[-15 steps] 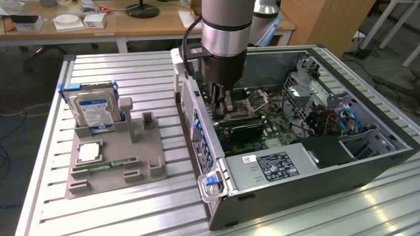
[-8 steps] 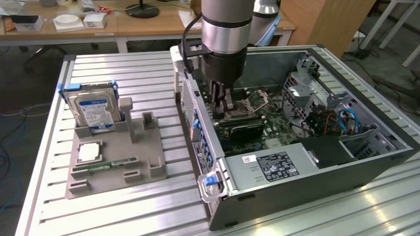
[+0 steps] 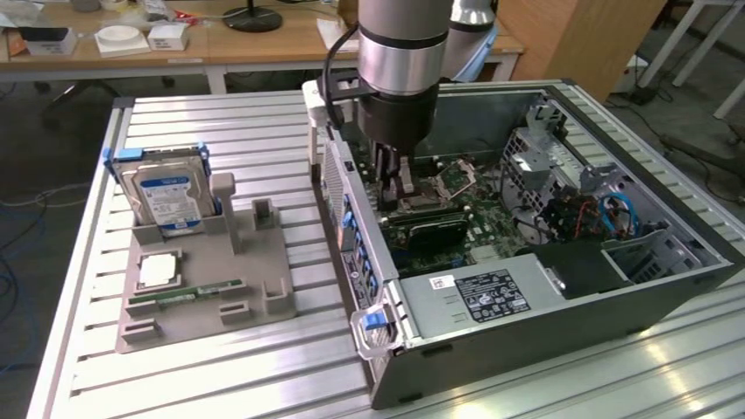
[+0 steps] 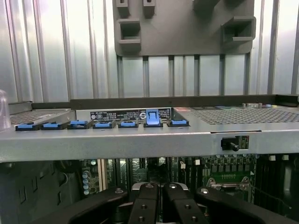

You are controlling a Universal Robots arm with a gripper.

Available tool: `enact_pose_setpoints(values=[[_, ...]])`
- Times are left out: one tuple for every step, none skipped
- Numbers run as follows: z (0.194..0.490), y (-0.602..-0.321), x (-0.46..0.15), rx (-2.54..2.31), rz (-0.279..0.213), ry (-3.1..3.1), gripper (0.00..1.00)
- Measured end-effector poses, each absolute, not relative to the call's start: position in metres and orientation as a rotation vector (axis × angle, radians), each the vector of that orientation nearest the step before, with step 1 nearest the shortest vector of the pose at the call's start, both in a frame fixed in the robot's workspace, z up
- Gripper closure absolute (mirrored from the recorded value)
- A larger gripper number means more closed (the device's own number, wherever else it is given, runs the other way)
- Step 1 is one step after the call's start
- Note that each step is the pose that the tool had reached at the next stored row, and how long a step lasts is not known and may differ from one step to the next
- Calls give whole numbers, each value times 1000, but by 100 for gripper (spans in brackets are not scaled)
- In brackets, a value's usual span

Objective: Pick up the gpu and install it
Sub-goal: 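Press down on the gpu until it lock into place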

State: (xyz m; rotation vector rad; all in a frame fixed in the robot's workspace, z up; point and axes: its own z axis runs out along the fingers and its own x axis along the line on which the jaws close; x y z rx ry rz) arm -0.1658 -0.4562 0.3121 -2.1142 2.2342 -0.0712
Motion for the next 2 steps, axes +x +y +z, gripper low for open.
enact_pose_setpoints(values=[[312,-456,-166,-2114,-71,2234,90],[312,-456,-166,-2114,-71,2234,90]])
